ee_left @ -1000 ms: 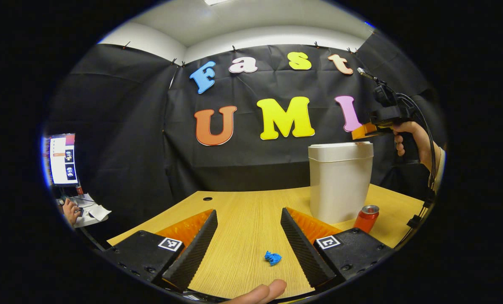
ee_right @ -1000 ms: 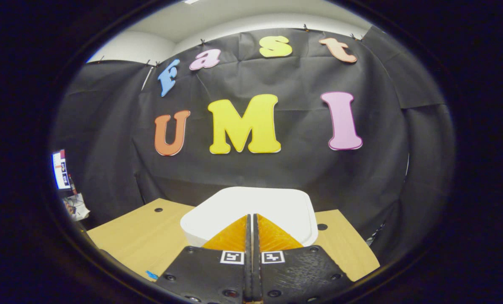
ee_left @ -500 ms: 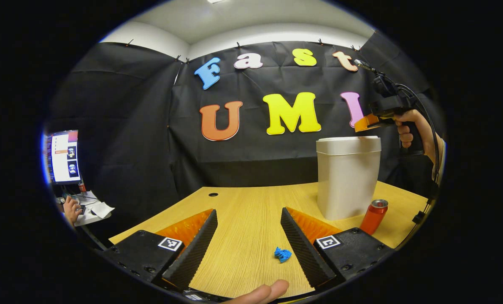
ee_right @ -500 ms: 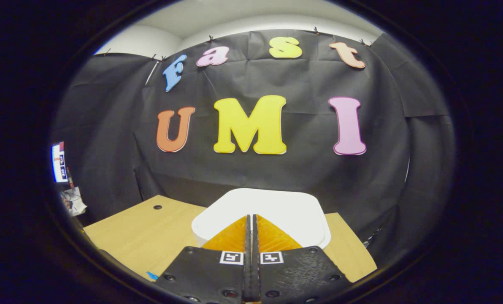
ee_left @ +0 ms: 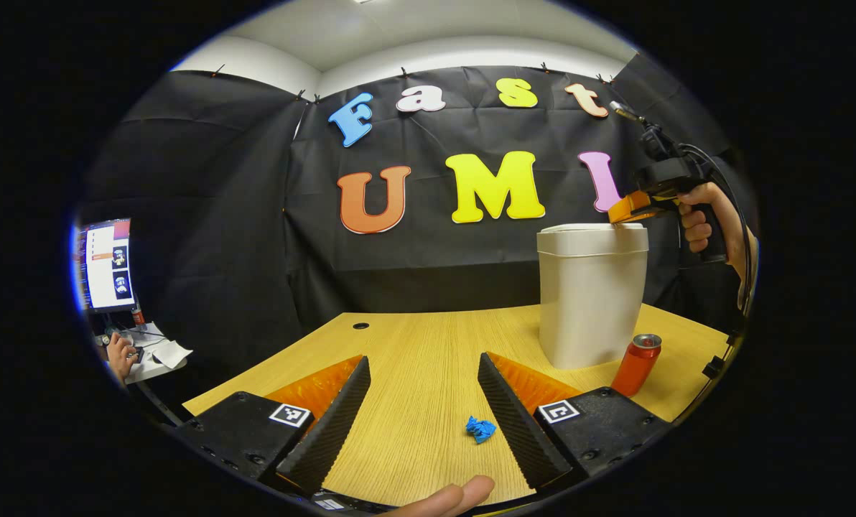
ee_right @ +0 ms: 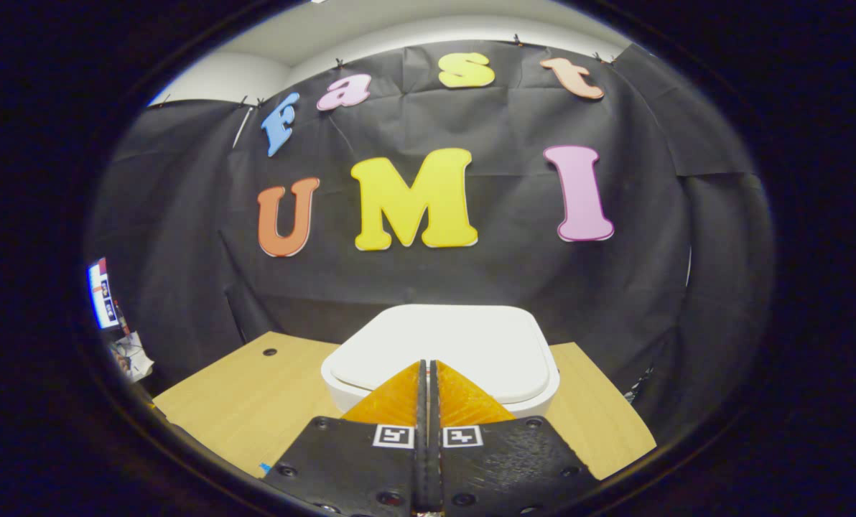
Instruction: Press the lid of the desktop garbage bin to open it, pick up the crumpled paper on the desktop and throw it into the bin, then pick up the pop can on the desktop and drop it into the bin, and finally close the garbage bin lid.
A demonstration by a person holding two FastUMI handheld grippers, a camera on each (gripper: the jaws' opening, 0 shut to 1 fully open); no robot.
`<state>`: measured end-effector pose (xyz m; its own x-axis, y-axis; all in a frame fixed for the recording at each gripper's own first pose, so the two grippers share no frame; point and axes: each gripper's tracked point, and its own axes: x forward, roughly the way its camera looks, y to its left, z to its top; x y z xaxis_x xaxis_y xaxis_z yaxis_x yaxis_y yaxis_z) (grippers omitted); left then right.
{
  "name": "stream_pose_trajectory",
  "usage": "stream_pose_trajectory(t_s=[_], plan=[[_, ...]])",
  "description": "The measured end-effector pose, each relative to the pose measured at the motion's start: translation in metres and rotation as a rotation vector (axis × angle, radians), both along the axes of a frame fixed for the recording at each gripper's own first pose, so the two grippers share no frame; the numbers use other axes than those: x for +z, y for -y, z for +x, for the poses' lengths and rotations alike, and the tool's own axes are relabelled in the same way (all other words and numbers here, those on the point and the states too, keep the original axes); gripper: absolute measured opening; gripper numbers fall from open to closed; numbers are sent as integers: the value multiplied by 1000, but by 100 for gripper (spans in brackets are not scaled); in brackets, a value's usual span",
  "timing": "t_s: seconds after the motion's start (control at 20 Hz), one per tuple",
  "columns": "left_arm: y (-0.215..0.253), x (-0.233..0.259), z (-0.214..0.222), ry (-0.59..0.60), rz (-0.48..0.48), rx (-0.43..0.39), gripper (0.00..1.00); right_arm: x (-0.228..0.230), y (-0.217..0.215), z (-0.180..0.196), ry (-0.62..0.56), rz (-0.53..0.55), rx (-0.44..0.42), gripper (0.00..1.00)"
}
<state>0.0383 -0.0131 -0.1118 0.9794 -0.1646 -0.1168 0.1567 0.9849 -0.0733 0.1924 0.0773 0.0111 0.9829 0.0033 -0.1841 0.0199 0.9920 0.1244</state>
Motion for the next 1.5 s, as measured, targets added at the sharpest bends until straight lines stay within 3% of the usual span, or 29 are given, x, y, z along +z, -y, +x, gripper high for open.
stream_pose_trajectory(t_s=[0.2, 0.4, 0.65, 0.7, 0.8, 0.85, 0.9, 1.05, 1.2, 1.5], plan=[[4, -6, 0, -13, 2, -6, 99, 2, -11, -35, 54, 40, 32, 0], [10, -11, 2, -22, -11, -27, 99, -5, -10, -56, 68, -30, 32, 0], [13, -26, 6, -62, -34, -38, 99, -24, -20, -83, 50, -2, 90, 0], [15, -30, 7, -71, -32, -42, 99, -28, -25, -86, 56, -3, 114, 8], [21, -40, 8, -98, -23, -52, 99, -37, -32, -96, 70, -28, 135, 47], [25, -46, 8, -109, -18, -63, 99, -40, -32, -102, 87, -50, 131, 53], [30, -50, 7, -118, -13, -71, 99, -41, -34, -109, 107, -70, 127, 66], [43, -69, 10, -157, -11, -101, 99, -52, -40, -126, 143, -114, 109, 77], [64, -91, 10, -222, -46, -159, 99, -73, -46, -142, 141, -111, 105, 95], [77, -128, 16, -313, -47, -201, 99, -171, -36, -170, 30, -13, 59, 95]])
